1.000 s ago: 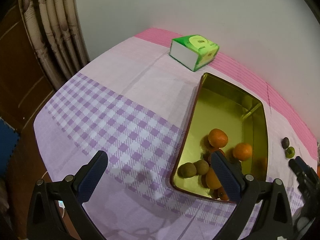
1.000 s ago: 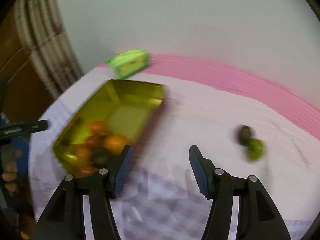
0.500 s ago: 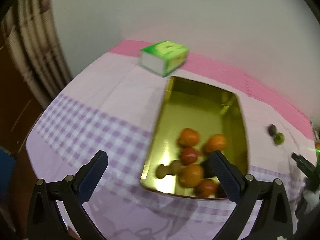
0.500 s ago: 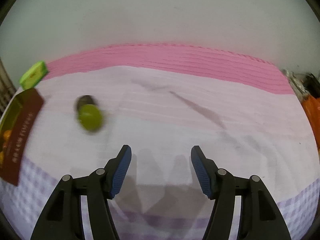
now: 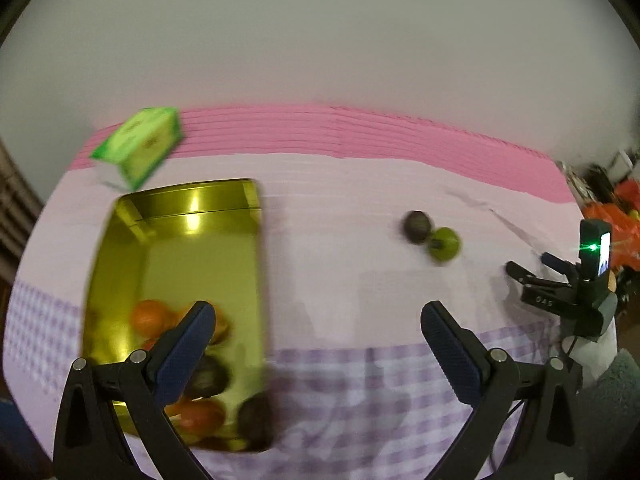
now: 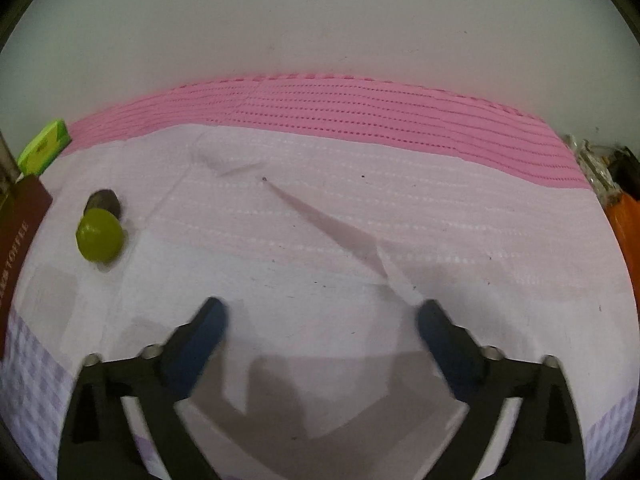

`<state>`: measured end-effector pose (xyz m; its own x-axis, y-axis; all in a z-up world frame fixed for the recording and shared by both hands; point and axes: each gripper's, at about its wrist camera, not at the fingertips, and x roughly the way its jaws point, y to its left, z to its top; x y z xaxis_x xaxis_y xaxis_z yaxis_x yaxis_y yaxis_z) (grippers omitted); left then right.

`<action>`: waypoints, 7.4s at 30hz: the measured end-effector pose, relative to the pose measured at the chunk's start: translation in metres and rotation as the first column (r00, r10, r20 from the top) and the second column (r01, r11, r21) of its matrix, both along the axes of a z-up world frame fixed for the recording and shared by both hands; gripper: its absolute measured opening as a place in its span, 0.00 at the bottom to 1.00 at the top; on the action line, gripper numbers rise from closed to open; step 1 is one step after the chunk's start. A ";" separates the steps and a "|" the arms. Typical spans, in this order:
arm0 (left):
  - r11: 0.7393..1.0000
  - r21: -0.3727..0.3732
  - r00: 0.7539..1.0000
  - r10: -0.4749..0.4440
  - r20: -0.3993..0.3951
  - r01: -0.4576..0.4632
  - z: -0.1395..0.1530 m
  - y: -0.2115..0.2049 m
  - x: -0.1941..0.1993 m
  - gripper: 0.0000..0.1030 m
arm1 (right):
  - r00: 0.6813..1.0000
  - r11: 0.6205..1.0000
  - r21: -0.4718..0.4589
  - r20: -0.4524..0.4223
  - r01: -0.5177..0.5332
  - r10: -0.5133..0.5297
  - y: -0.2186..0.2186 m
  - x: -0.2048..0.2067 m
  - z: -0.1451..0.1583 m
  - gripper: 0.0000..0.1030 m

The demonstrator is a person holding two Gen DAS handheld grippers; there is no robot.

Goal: Organize fruits
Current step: 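Move the left gripper to the green fruit and close around it, then lift the green fruit with the left gripper and carry it over the tin, then lower the green fruit into the tin, open the left gripper, withdraw, then move the right gripper to the dark brown fruit and close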

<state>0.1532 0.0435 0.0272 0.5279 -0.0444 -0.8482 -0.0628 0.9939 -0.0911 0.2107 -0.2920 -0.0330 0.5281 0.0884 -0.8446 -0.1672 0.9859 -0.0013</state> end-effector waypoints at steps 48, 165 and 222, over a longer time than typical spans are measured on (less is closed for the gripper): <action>0.988 -0.058 0.981 -0.149 -0.124 0.143 -0.090 -0.121 0.109 0.32 | 0.993 0.993 0.004 0.003 -0.116 0.116 -0.007 0.002 -0.002 1.00; 0.955 0.129 0.948 0.285 -0.144 -0.267 -0.054 0.144 -0.045 0.33 | 0.994 0.994 0.006 0.002 -0.111 0.111 -0.004 0.002 -0.002 1.00; 0.929 0.145 0.940 0.339 0.037 -0.340 0.002 0.162 -0.066 0.73 | 0.985 0.986 0.007 -0.016 -0.169 0.170 0.183 0.023 0.023 0.59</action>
